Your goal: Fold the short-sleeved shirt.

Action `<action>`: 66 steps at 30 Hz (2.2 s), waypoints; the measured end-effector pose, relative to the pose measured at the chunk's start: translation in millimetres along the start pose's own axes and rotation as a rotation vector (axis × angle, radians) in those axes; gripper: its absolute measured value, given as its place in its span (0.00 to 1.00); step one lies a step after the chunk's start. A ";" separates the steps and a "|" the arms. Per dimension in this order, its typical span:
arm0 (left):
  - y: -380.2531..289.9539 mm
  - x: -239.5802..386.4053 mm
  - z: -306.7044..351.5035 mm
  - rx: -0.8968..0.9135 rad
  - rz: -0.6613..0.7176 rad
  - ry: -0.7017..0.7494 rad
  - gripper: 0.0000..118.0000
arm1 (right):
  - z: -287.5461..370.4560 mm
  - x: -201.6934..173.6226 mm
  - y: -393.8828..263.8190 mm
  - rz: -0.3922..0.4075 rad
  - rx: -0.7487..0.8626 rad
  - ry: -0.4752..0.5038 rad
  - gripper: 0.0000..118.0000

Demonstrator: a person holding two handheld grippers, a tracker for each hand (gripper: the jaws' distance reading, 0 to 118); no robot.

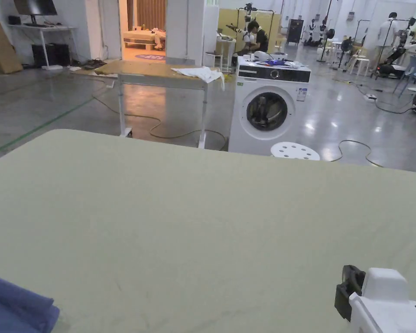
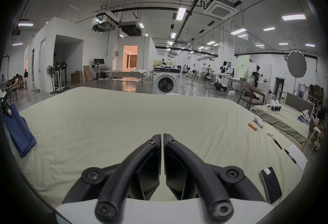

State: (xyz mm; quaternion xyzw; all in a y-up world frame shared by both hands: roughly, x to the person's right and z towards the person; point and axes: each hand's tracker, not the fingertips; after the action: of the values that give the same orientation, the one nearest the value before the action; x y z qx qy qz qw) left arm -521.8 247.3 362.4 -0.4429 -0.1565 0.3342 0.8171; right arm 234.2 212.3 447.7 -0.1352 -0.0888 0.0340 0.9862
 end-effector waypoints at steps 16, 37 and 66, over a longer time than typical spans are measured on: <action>-9.6 31.4 2.6 0.069 -0.212 0.516 0.63 | 0.7 2.4 -11.1 -0.013 -0.048 0.022 0.01; -166.8 167.0 -125.4 0.520 -0.684 0.466 0.61 | 7.4 -10.6 -16.9 -0.058 -0.020 0.054 0.01; -227.3 300.0 -219.7 0.802 -0.791 0.339 0.00 | 16.5 -37.7 -3.6 -0.071 0.096 0.009 0.01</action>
State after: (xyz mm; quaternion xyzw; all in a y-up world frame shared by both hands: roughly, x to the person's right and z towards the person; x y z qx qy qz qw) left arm -89.7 229.4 415.9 -0.0543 -0.0385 -0.0385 0.9970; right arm 194.3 209.7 458.1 -0.0845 -0.0874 0.0024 0.9926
